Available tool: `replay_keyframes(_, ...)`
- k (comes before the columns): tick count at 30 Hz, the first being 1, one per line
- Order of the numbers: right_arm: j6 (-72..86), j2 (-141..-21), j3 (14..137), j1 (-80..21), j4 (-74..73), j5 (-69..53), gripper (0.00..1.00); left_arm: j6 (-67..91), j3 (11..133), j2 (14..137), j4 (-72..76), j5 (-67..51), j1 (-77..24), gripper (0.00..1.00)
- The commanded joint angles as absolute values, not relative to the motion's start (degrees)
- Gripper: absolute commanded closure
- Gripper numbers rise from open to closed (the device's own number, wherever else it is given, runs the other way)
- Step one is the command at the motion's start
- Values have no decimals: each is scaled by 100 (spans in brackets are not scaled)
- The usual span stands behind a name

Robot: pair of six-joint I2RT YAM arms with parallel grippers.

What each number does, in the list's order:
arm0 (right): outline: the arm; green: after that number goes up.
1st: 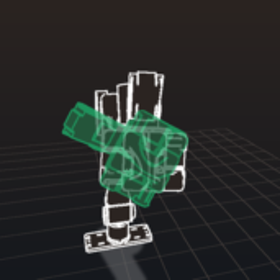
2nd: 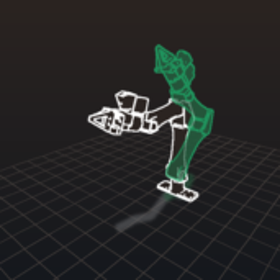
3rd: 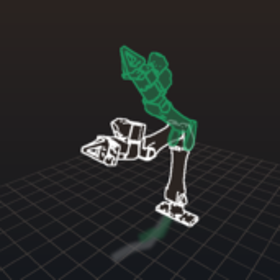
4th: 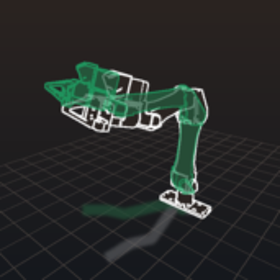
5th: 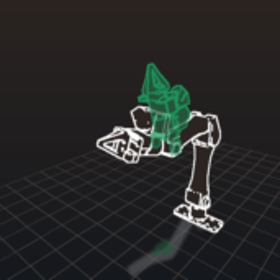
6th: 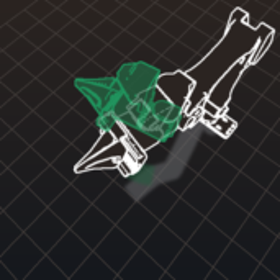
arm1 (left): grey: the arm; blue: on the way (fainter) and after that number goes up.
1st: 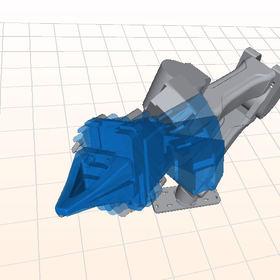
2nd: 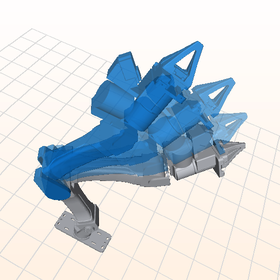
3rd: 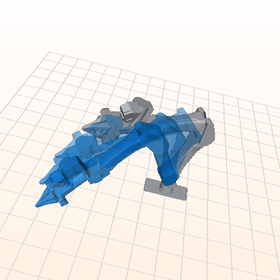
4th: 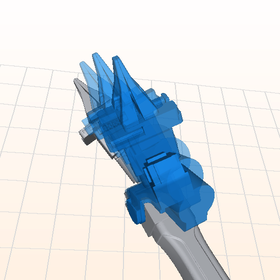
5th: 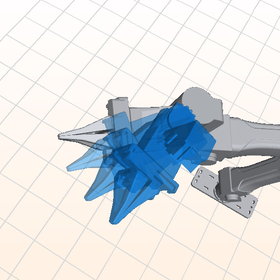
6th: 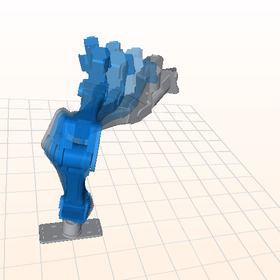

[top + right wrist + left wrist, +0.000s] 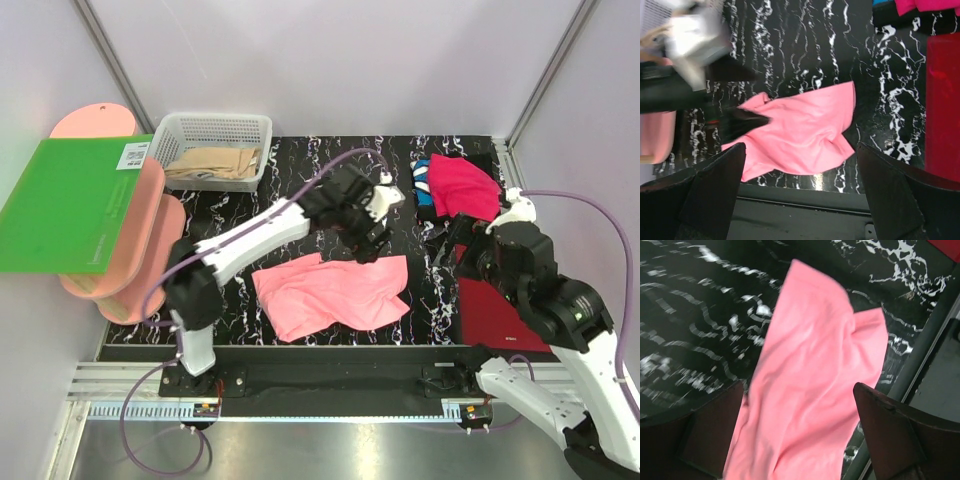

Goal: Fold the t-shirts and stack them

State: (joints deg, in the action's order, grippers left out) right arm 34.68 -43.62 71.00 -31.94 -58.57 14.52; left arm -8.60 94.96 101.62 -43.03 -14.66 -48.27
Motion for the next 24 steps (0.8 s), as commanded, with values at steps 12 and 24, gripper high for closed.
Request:
replay_keyframes(12,3481,-3990,6618,-3243,-5705,888,0,-9,11469,12893,-4799,-1494,-5369,1)
replay_keyframes(24,3366,-4043,6328,-3243,-5256,290,0,334,12436,13851,-4808,-1257,-5643,1)
